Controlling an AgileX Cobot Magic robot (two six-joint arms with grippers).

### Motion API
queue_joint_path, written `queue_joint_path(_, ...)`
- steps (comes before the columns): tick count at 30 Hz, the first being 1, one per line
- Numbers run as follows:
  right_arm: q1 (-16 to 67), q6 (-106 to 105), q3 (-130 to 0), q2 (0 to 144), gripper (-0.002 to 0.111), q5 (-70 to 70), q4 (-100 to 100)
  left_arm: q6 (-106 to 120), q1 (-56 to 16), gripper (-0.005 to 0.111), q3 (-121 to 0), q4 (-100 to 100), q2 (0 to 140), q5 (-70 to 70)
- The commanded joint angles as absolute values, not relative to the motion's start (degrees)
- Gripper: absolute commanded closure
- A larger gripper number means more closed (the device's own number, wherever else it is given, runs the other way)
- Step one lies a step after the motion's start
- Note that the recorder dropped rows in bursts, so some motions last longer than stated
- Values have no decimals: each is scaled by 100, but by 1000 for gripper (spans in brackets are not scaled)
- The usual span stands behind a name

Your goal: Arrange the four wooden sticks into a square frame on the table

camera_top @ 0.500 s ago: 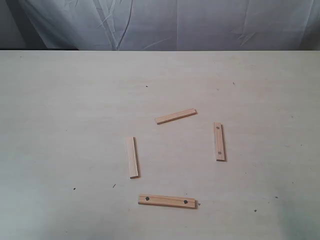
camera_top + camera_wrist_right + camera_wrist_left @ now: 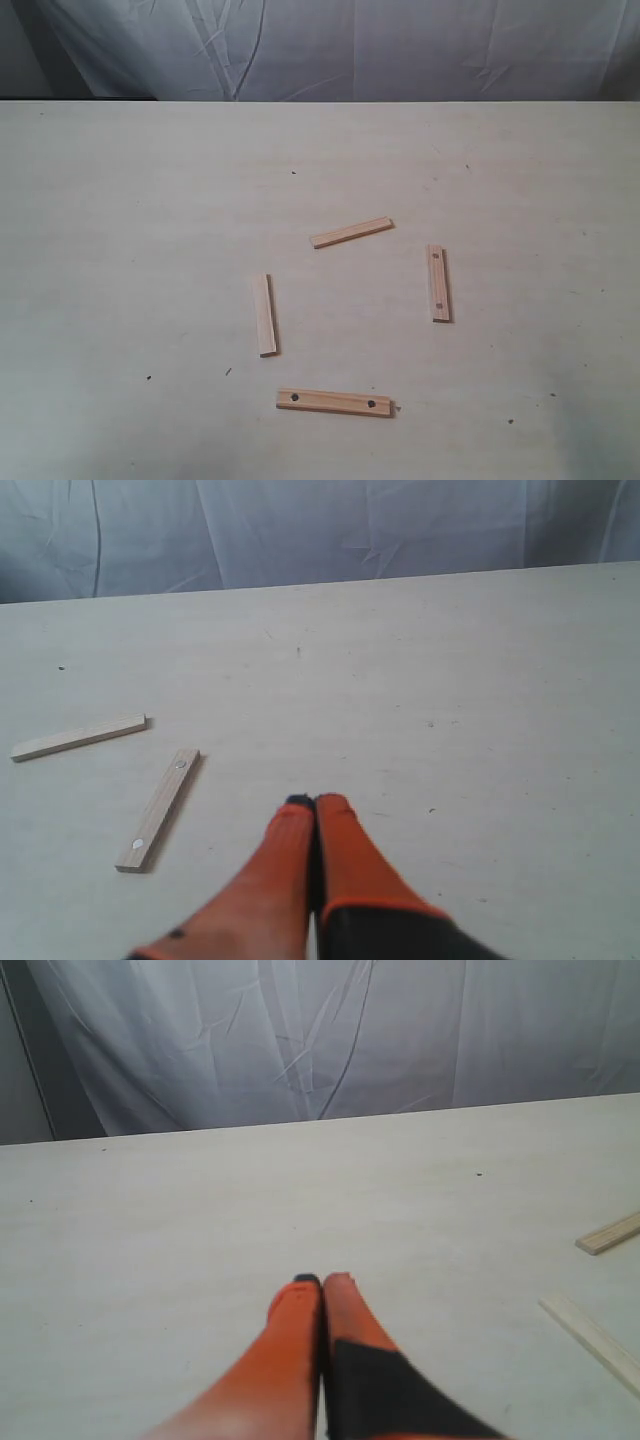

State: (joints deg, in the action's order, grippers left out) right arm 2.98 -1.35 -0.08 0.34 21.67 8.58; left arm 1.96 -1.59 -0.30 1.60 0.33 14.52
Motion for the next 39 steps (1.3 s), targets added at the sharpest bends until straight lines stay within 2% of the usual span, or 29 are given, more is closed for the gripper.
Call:
queue_joint_path(1, 266, -141, 0, 0, 108, 2033, 848, 193, -189, 107, 0, 141, 0, 1366)
queue_joint_path(15, 266, -141, 0, 0, 108, 275, 848, 193, -189, 107, 0, 202, 0, 1257)
queue_joint_path(25, 266, -141, 0, 0, 108, -340, 848, 193, -189, 107, 0, 161, 0, -1106)
queue_joint_path(33, 266, -141, 0, 0, 108, -243, 1101, 193, -189, 107, 0, 161, 0, -1457)
queue_joint_path(39, 266, -141, -1039, 768, 109, 1206, 1193, 0, -189, 107, 0, 569, 7, -1585)
